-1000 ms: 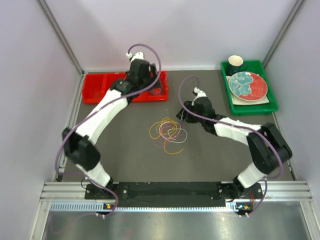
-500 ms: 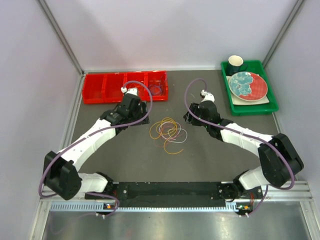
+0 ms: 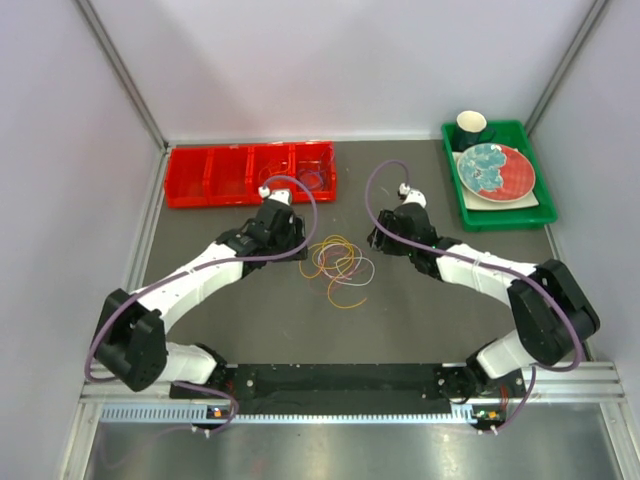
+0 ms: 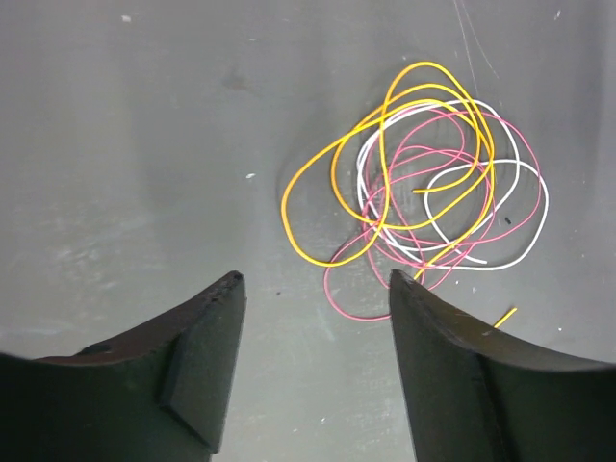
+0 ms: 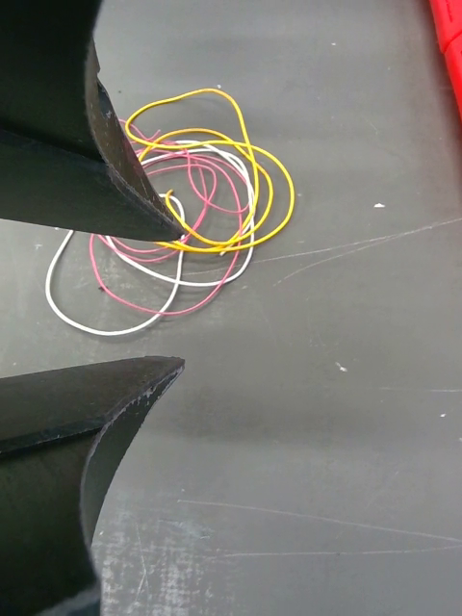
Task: Untangle the cables
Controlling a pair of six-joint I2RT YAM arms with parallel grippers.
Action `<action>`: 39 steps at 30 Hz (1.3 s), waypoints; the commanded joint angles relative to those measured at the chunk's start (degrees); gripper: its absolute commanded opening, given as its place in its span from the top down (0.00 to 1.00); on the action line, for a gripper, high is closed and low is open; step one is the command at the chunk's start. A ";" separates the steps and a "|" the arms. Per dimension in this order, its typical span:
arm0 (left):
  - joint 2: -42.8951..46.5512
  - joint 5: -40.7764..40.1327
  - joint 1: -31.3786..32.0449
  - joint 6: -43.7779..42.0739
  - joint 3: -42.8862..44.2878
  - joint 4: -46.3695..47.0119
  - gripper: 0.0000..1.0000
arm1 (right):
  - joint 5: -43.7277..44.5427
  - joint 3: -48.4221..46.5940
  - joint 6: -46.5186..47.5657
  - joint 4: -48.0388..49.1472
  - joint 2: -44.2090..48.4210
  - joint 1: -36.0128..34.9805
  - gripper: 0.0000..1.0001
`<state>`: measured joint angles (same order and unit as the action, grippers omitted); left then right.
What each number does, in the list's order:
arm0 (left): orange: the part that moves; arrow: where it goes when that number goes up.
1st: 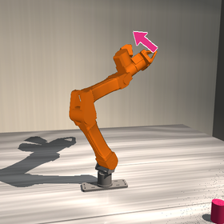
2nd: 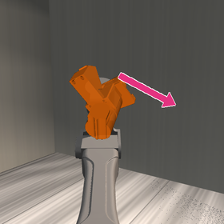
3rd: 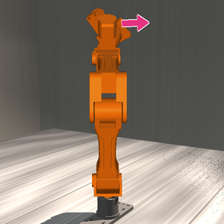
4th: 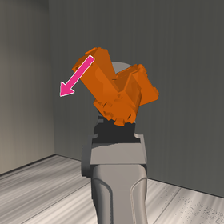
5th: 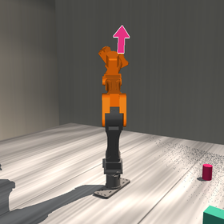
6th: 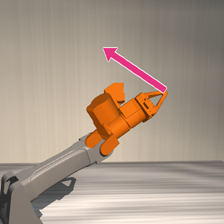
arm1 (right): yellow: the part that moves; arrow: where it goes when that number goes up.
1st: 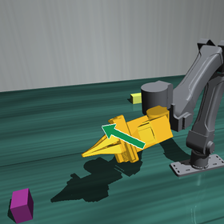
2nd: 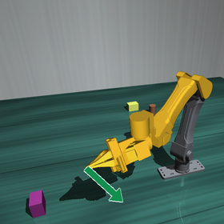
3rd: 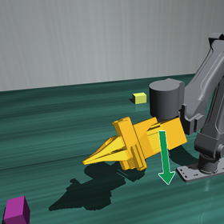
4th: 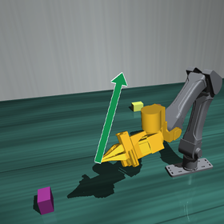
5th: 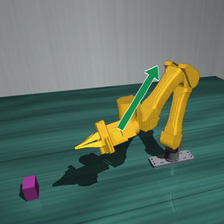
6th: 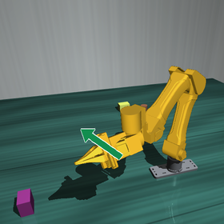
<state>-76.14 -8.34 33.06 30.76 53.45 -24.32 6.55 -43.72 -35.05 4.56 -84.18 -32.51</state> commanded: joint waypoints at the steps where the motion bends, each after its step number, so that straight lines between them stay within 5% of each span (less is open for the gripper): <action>1: -3.21 0.86 0.95 0.88 0.16 5.50 0.36 | 0.49 -3.30 -0.37 0.54 -1.16 -0.53 0.49; 9: -11.39 0.52 2.89 0.79 4.37 8.32 0.38 | 0.22 -4.00 -0.28 0.01 -1.95 -0.45 0.49; 22: -25.45 -2.82 2.98 -5.18 16.85 5.78 0.20 | 0.13 -5.23 -0.20 -0.78 -3.44 -0.53 0.50; 29: -31.35 -3.96 2.89 -6.86 22.57 2.52 0.29 | 0.13 -5.67 -0.28 -1.13 -3.80 -0.53 0.50; 39: -30.30 -3.27 2.89 -7.03 19.24 3.66 0.37 | 0.13 -6.64 -0.20 -1.92 -4.85 -0.45 0.51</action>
<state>-107.87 -11.44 35.90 24.32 74.13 -21.52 6.39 -47.59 -35.14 1.91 -88.31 -32.51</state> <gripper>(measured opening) 0.644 0.494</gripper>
